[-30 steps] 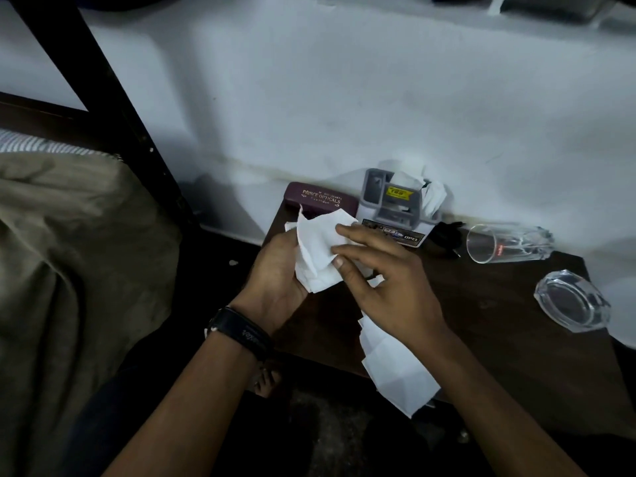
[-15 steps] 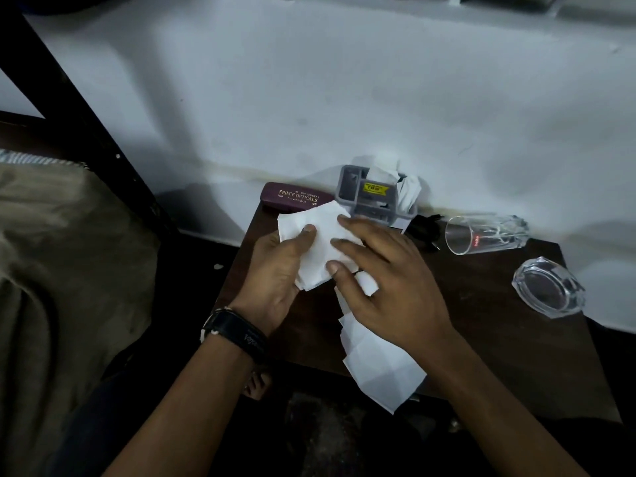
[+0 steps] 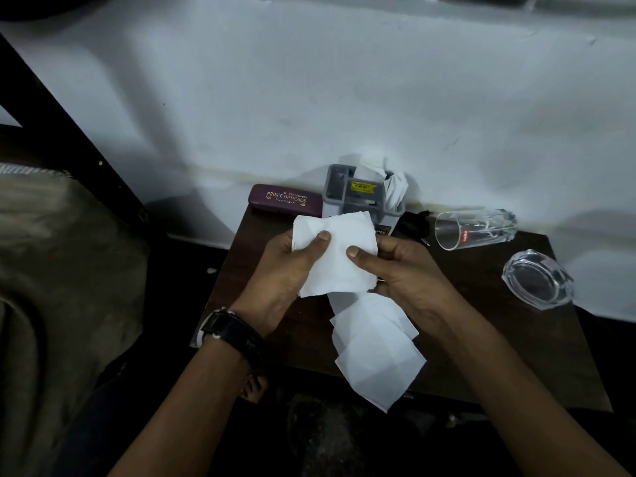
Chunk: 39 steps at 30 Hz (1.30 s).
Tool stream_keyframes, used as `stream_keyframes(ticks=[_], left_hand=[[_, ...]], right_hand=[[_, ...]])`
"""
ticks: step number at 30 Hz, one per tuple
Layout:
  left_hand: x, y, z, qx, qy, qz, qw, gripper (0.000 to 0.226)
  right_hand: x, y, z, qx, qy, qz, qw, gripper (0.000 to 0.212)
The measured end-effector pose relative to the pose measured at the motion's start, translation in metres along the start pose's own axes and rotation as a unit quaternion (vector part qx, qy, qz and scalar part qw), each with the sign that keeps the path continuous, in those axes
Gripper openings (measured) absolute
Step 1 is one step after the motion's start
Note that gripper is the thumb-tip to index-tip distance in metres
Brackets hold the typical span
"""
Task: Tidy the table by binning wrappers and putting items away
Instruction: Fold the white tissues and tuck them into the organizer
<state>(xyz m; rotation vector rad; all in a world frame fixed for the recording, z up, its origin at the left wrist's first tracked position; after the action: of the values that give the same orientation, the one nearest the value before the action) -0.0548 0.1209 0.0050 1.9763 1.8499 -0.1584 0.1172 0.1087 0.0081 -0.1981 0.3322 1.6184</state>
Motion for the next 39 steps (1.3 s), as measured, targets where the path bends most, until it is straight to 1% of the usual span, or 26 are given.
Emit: stream_keyframes(ticks=[2,4,6,8,10,12,18,22,23,25,26,28,29,30,32,34,35,37,39], left_hand=[[0.000,0.004,-0.001,0.048,0.018,0.018,0.999,0.016],[0.000,0.008,-0.001,0.091,0.037,0.028,0.995,0.013],[0.000,0.011,0.000,0.114,0.041,0.035,0.992,0.011],[0.002,0.013,0.001,0.116,0.035,0.043,0.992,0.019],[0.004,0.013,0.003,0.098,0.029,0.039,0.994,0.024],[0.004,0.014,0.004,0.073,0.020,0.033,0.997,0.023],[0.005,0.026,-0.001,-0.052,-0.037,0.024,0.998,0.031],[0.009,0.027,0.001,-0.131,-0.086,0.012,0.988,0.024],[0.010,0.027,0.003,-0.130,-0.104,0.018,0.986,0.028],[0.012,0.028,0.008,-0.085,-0.130,0.021,0.988,0.044],[0.012,0.030,0.010,-0.055,-0.132,0.022,0.990,0.042],[0.011,0.033,0.013,-0.016,-0.120,0.020,0.992,0.023],[0.011,0.033,0.015,-0.010,-0.111,0.018,0.994,0.023],[0.011,0.032,0.017,-0.009,-0.100,0.015,0.995,0.029],[0.013,0.030,0.017,-0.011,-0.077,0.005,0.997,0.035],[0.014,0.029,0.015,-0.010,-0.051,-0.003,0.999,0.034],[0.015,0.029,0.015,-0.004,-0.040,-0.008,0.999,0.034],[0.016,0.029,0.015,0.020,-0.018,-0.008,1.000,0.034],[0.016,0.030,0.014,0.036,-0.007,-0.004,0.999,0.034]], right_hand=[[-0.001,-0.007,0.000,-0.001,0.012,0.000,1.000,0.028],[-0.002,-0.016,-0.001,-0.004,0.014,-0.011,1.000,0.029],[-0.003,-0.025,-0.001,-0.010,0.010,-0.032,0.999,0.026],[-0.003,-0.035,0.000,-0.010,0.007,-0.046,0.999,0.024],[-0.004,-0.041,0.003,-0.003,0.010,-0.024,1.000,0.024],[-0.005,-0.046,0.006,-0.002,0.008,0.000,1.000,0.023],[-0.003,-0.058,0.010,0.018,-0.008,-0.030,0.999,0.033],[-0.001,-0.063,0.007,0.012,-0.020,-0.052,0.998,0.032],[0.000,-0.064,0.007,0.009,-0.019,-0.051,0.998,0.032],[0.000,-0.063,0.006,-0.002,-0.016,-0.046,0.999,0.034],[-0.001,-0.061,0.007,-0.006,-0.014,-0.042,0.999,0.035],[-0.002,-0.060,0.006,-0.013,-0.007,-0.044,0.999,0.036],[-0.001,-0.060,0.006,-0.007,0.000,-0.048,0.999,0.035],[0.000,-0.060,0.005,0.008,0.012,-0.050,0.999,0.034],[0.003,-0.061,0.004,0.081,0.045,-0.043,0.995,0.031],[0.001,-0.060,0.006,0.143,0.063,-0.025,0.987,0.028],[0.001,-0.059,0.006,0.135,0.056,-0.015,0.989,0.031],[-0.001,-0.055,0.005,0.075,0.032,-0.008,0.997,0.041],[0.000,-0.053,0.001,0.027,0.021,-0.036,0.999,0.048]])
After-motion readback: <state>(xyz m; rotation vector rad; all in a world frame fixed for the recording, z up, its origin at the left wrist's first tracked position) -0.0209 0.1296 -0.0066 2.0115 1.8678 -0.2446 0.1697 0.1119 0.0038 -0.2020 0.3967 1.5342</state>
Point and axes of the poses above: each hand's wrist, its own x-axis towards the middle knuckle, its own y-axis out of the palm, z = x × y, the point moved 4 cm from there along x, towards the middle knuckle, and after that the axes turned 1 degree about -y, right-handed, at the moved point
